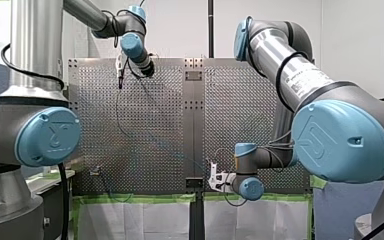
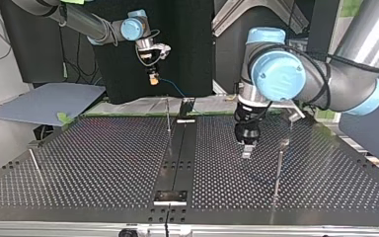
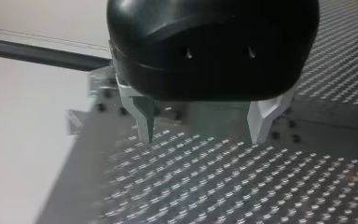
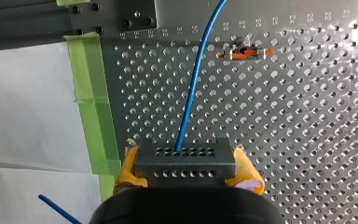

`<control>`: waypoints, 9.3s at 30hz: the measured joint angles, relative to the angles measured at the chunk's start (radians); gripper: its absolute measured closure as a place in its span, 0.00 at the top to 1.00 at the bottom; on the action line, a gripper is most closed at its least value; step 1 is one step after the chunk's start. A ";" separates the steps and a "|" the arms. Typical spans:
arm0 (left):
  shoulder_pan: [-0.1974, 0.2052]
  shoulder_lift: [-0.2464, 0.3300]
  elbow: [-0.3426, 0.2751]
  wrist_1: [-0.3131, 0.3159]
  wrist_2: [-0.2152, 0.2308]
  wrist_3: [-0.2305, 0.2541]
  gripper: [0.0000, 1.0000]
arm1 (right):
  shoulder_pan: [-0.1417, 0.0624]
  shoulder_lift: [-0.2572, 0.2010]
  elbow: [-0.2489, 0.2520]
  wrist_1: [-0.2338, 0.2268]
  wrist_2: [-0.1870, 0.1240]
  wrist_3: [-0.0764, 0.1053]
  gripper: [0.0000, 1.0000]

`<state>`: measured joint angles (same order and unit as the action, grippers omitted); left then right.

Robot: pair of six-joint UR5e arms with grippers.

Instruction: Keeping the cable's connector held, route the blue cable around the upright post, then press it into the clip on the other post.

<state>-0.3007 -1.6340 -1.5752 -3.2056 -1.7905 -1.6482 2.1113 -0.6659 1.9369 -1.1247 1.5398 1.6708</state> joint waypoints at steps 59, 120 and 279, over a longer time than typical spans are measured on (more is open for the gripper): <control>-0.011 -0.260 0.093 0.230 -0.265 0.303 0.99 | 0.000 0.000 0.000 -0.015 -0.007 0.009 0.00; -0.061 -0.547 0.125 0.205 -0.521 0.598 0.99 | 0.000 -0.001 0.000 -0.014 -0.009 0.008 0.00; -0.305 -0.829 0.129 0.378 -0.097 0.092 0.00 | -0.120 -0.001 -0.058 -0.010 -0.038 -0.012 0.00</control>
<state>-0.6053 -2.4629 -1.4458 -2.8279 -1.8879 -1.5565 1.9915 -0.6666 1.8785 -1.1350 1.5020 1.6586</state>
